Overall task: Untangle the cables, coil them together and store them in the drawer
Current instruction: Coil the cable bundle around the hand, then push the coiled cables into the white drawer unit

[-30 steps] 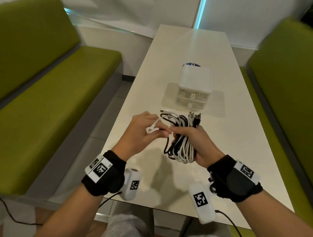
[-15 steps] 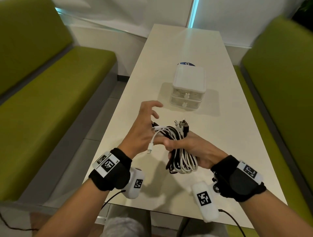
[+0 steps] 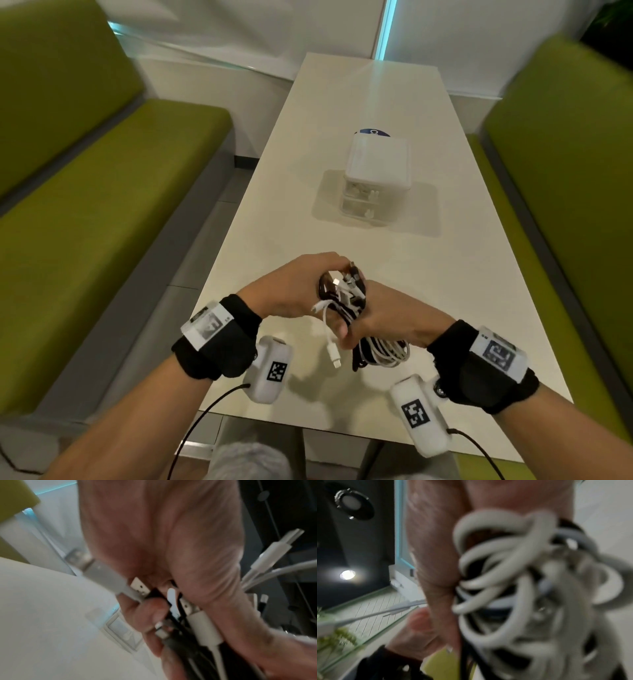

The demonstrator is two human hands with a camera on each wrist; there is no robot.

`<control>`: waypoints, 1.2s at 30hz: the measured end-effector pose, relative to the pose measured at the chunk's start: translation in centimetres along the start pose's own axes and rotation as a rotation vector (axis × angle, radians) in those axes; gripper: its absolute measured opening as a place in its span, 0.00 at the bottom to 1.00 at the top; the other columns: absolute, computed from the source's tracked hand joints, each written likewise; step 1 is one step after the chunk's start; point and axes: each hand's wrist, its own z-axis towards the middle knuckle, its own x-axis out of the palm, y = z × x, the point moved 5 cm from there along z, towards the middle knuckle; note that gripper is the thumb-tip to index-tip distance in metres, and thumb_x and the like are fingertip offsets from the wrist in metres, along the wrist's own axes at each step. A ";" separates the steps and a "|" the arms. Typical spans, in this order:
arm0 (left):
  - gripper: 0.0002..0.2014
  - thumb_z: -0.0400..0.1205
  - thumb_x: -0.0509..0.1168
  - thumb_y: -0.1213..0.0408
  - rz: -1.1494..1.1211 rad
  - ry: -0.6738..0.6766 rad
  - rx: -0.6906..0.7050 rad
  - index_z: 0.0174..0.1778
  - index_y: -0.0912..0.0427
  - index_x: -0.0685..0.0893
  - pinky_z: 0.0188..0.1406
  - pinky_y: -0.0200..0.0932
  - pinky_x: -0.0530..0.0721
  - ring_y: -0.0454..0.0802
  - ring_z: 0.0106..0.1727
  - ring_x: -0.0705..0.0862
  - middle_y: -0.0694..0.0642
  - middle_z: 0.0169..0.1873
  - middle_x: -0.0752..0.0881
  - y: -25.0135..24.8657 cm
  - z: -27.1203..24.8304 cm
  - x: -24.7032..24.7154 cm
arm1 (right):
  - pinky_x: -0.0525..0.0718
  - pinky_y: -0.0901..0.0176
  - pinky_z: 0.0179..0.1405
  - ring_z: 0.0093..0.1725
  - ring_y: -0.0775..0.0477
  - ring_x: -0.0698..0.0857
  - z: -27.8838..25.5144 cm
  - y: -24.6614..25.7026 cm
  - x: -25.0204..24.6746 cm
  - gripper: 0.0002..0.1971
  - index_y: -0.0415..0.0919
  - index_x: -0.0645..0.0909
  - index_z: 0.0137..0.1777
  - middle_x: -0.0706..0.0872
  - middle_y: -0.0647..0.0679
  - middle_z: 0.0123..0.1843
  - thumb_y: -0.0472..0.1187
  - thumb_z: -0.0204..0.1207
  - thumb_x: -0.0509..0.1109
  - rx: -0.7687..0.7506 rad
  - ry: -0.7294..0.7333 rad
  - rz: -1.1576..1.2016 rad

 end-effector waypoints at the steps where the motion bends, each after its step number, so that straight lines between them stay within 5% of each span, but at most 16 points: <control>1: 0.28 0.68 0.81 0.57 0.004 -0.045 0.009 0.63 0.54 0.83 0.56 0.45 0.82 0.43 0.51 0.83 0.47 0.55 0.83 0.0 0.0 0.0 | 0.79 0.63 0.35 0.31 0.58 0.79 0.2 -0.4 -0.3 0.17 0.51 0.78 0.29 0.80 0.57 0.29 0.28 0.61 0.77 0.023 -0.078 -0.023; 7: 0.36 0.63 0.85 0.65 -0.308 -0.207 -0.052 0.67 0.49 0.83 0.54 0.39 0.86 0.44 0.54 0.87 0.50 0.57 0.86 -0.1 0.8 -0.4 | 0.74 0.62 0.31 0.30 0.50 0.79 0.8 -2.5 -3.4 0.07 0.42 0.81 0.31 0.81 0.50 0.28 0.32 0.63 0.76 0.195 -0.415 0.000; 13: 0.22 0.75 0.77 0.58 -0.327 -0.391 -0.046 0.65 0.45 0.83 0.58 0.37 0.84 0.36 0.67 0.78 0.43 0.64 0.81 0.8 1.4 -1.1 | 0.76 0.55 0.36 0.35 0.45 0.81 1.1 -4.5 -6.9 0.05 0.35 0.85 0.37 0.85 0.40 0.32 0.33 0.61 0.76 0.189 -0.666 0.220; 16: 0.14 0.81 0.71 0.59 -0.384 -0.506 -0.133 0.63 0.49 0.85 0.56 0.39 0.85 0.40 0.62 0.84 0.45 0.60 0.85 3.1 2.1 -1.8 | 0.79 0.53 0.37 0.36 0.45 0.83 1.3 -5.5 -8.7 0.12 0.36 0.88 0.43 0.90 0.36 0.40 0.36 0.58 0.75 0.163 -0.772 0.253; 19: 0.08 0.86 0.63 0.61 -0.495 -0.599 -0.285 0.56 0.52 0.87 0.52 0.49 0.85 0.48 0.49 0.89 0.50 0.52 0.88 5.1 4.0 -2.0 | 0.79 0.52 0.35 0.32 0.44 0.82 1.4 -6.0 -10.9 0.05 0.38 0.84 0.35 0.84 0.46 0.28 0.32 0.63 0.77 0.135 -0.879 0.276; 25: 0.05 0.83 0.66 0.58 -0.168 -0.442 -0.353 0.49 0.52 0.87 0.45 0.44 0.82 0.51 0.48 0.88 0.48 0.50 0.89 7.0 11.8 -0.7 | 0.81 0.57 0.32 0.29 0.48 0.82 2.9 -5.1 -15.1 0.08 0.43 0.83 0.33 0.83 0.52 0.26 0.30 0.65 0.77 0.007 -0.951 0.238; 30: 0.08 0.77 0.71 0.49 -0.093 -0.543 -0.449 0.39 0.50 0.86 0.50 0.52 0.87 0.54 0.46 0.88 0.52 0.43 0.89 8.5 15.5 -0.4 | 0.82 0.68 0.30 0.33 0.55 0.86 4.6 -3.4 -18.3 0.06 0.37 0.85 0.43 0.88 0.52 0.33 0.30 0.67 0.76 -0.104 -1.058 0.176; 33: 0.16 0.79 0.66 0.42 0.168 -0.511 -0.514 0.43 0.52 0.84 0.57 0.46 0.79 0.54 0.54 0.83 0.52 0.47 0.85 8.6 17.1 -0.3 | 0.86 0.62 0.36 0.39 0.50 0.89 6.2 -3.3 -19.3 0.08 0.38 0.86 0.45 0.90 0.49 0.38 0.32 0.66 0.76 -0.112 -1.043 0.143; 36: 0.17 0.80 0.66 0.42 0.261 -0.607 -0.444 0.50 0.52 0.86 0.42 0.32 0.68 0.50 0.52 0.82 0.45 0.39 0.81 7.9 18.1 -0.7 | 0.87 0.57 0.38 0.40 0.46 0.90 7.6 -4.2 -19.3 0.06 0.40 0.87 0.42 0.91 0.46 0.38 0.32 0.65 0.76 -0.077 -0.996 0.147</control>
